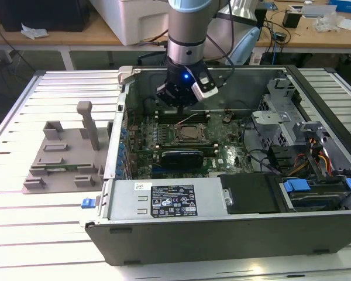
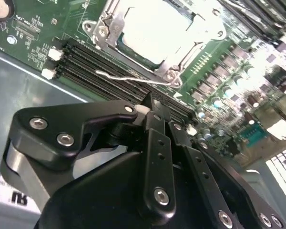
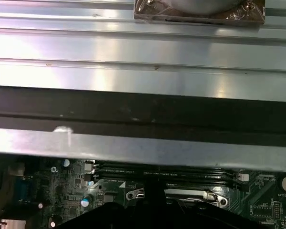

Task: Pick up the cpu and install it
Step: 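Install the first cpu locking lever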

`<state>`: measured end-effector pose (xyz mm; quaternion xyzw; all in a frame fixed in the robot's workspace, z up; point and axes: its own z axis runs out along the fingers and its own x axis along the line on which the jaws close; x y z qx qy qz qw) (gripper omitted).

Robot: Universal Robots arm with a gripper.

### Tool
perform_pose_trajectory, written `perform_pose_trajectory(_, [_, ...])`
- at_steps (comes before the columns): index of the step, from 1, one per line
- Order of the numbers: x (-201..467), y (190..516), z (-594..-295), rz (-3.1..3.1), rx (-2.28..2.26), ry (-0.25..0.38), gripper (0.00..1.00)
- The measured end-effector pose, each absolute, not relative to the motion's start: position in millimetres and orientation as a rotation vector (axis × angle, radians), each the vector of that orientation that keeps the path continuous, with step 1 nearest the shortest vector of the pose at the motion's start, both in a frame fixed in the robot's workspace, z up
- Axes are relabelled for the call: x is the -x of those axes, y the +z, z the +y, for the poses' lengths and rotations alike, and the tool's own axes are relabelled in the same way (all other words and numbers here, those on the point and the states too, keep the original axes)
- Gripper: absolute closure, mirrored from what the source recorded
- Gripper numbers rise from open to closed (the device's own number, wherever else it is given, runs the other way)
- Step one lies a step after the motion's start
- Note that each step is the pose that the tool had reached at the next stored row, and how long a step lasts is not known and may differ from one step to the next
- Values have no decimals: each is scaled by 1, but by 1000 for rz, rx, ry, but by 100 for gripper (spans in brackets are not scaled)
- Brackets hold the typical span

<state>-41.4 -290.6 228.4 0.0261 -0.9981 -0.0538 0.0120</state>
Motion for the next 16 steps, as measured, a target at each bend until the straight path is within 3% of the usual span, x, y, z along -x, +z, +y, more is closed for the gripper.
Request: perform_pose_trajectory(16, [36,221,-290,-3118,-88,-167,89])
